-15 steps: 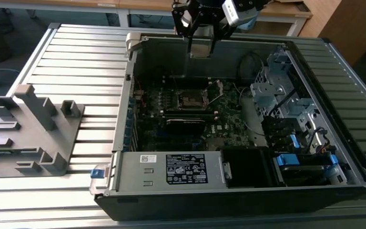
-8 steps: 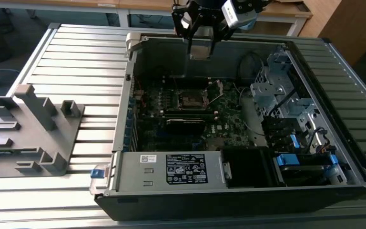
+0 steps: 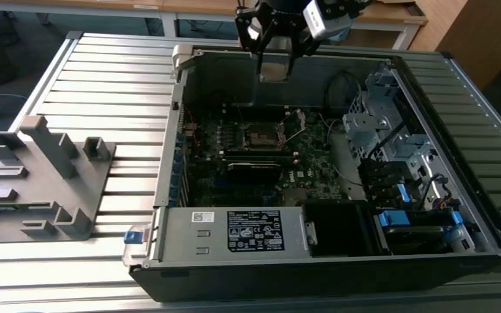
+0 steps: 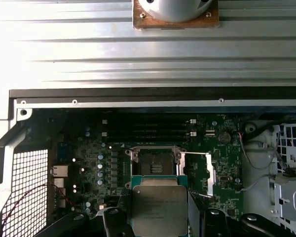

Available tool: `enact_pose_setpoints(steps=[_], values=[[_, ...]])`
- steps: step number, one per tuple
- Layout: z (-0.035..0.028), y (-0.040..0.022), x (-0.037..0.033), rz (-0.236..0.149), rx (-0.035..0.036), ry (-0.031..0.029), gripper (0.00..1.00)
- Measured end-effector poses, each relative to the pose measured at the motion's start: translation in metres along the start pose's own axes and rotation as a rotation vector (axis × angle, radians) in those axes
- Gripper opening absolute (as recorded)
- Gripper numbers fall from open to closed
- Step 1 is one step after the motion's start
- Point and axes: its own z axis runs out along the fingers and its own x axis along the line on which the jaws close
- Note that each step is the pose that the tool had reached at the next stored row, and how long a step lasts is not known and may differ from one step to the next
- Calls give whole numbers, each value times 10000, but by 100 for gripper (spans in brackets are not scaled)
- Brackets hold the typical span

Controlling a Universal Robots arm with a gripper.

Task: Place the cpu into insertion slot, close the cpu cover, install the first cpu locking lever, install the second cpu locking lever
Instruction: 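Place the cpu into insertion slot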

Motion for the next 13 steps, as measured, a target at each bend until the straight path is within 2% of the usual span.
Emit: enact_pose_setpoints(steps=[8,13], values=[[12,-1,0,0,2,0,54],[48,-4,-1,0,2,-1,54]])
